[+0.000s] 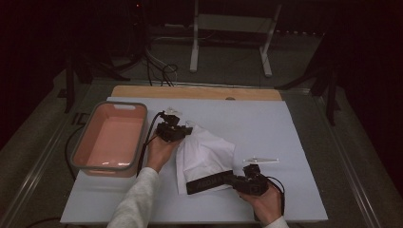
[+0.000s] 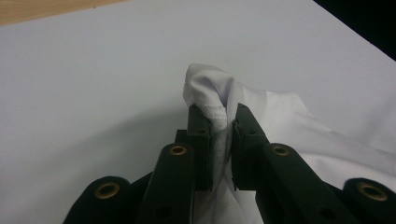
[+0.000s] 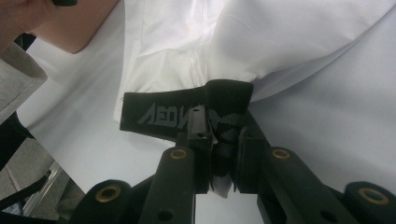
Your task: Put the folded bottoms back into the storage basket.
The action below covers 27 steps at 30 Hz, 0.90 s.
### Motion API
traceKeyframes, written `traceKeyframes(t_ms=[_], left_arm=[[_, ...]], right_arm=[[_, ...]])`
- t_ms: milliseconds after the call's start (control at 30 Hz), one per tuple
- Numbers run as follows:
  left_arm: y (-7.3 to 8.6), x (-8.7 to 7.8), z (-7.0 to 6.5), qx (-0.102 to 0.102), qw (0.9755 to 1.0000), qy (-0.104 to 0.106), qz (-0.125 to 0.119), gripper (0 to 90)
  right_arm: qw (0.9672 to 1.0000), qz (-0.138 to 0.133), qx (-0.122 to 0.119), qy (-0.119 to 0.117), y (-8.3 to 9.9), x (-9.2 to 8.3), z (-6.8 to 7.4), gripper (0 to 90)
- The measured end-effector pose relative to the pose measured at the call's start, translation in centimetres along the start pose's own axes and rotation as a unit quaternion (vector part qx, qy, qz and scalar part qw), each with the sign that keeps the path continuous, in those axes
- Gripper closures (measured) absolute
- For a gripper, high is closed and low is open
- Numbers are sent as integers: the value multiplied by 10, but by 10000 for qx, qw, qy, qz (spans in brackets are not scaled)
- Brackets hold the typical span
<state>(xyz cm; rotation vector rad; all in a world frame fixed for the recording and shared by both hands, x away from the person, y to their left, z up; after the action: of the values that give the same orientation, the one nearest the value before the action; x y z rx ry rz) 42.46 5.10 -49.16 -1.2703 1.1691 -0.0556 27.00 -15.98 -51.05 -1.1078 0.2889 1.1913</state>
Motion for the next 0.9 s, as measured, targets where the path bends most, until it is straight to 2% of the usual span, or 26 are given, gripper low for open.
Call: traceKeyframes(t_ms=[133, 367, 500, 633, 900], left_arm=[[-3, -4, 1, 12, 10000, -11, 6, 809], [-10, -11, 3, -87, 9999, 18, -52, 809], [-12, -14, 4, -45, 10000, 34, -40, 809], [-15, -19, 6, -152, 9998, 67, -148, 809], [-20, -28, 9, -124, 9998, -12, -172, 809]], right_arm=[[10000, -24, 0, -18, -3, 0, 3, 806], [9999, -54, -32, -98, -8, 0, 9, 806], [9999, -67, -19, -128, -11, 0, 11, 806], [9998, -107, -66, -158, -17, 1, 16, 806], [9996, -139, -123, -206, -23, 2, 23, 806]])
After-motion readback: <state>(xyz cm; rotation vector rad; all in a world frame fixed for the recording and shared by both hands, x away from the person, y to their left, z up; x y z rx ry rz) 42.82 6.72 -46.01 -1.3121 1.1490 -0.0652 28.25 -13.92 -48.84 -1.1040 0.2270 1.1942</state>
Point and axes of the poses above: each handheld gripper's, and its own axes: x roughly forward along the jaws, y roughly out of its underside, z roughly to its left, the point moved 6 cm from there along x, roughly forward along the jaws, and after that the axes turned 7 degrees about x, right-handed, at the moved point
